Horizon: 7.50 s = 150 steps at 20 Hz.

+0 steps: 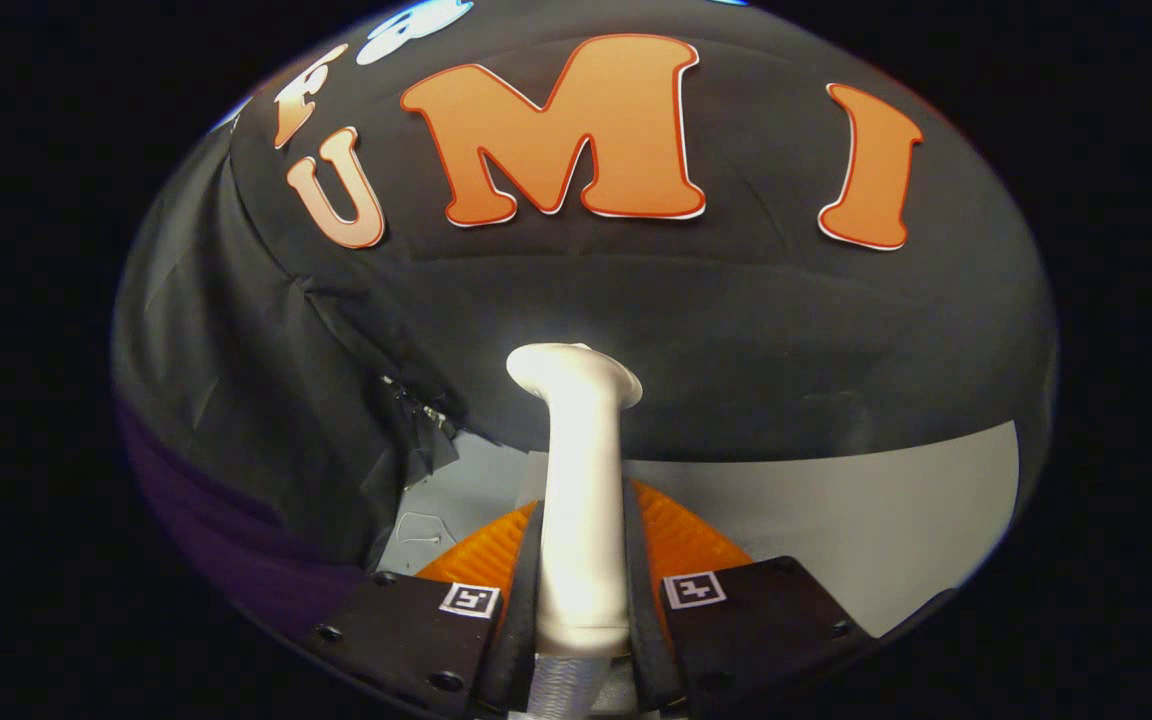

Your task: Iron the clothes twice with a garment steamer, once on the left side and once on the right side.

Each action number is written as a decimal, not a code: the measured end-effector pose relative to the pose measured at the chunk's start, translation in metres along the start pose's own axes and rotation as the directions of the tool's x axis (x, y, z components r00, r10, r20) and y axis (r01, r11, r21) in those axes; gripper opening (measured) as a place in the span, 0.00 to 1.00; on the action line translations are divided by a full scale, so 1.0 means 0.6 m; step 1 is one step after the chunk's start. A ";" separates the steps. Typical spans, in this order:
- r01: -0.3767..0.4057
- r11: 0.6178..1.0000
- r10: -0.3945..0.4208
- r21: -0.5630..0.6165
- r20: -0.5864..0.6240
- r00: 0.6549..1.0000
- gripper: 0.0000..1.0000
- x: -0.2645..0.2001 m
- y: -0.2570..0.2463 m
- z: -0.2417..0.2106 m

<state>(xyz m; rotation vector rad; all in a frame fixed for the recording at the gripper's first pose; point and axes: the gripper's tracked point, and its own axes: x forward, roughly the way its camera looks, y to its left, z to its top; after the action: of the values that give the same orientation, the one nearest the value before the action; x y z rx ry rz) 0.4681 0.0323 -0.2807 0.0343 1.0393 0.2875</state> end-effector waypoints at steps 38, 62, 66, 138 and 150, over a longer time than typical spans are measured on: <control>0.256 0.965 -0.167 0.052 0.877 0.450 0.45 -0.818 0.075 -0.342; 0.300 0.947 -0.234 0.118 0.891 0.389 0.45 -0.784 0.449 -0.472; 0.292 0.948 -0.237 0.123 0.888 0.395 0.45 -0.744 0.479 -0.463; 0.387 0.922 -0.292 0.028 0.707 0.644 0.45 -0.406 0.464 -0.613; 0.382 0.923 -0.299 0.050 0.720 0.626 0.45 -0.421 0.468 -0.608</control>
<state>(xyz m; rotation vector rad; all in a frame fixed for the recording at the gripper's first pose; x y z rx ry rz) -0.0243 0.1996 -0.2072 -0.1442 0.2156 -0.0376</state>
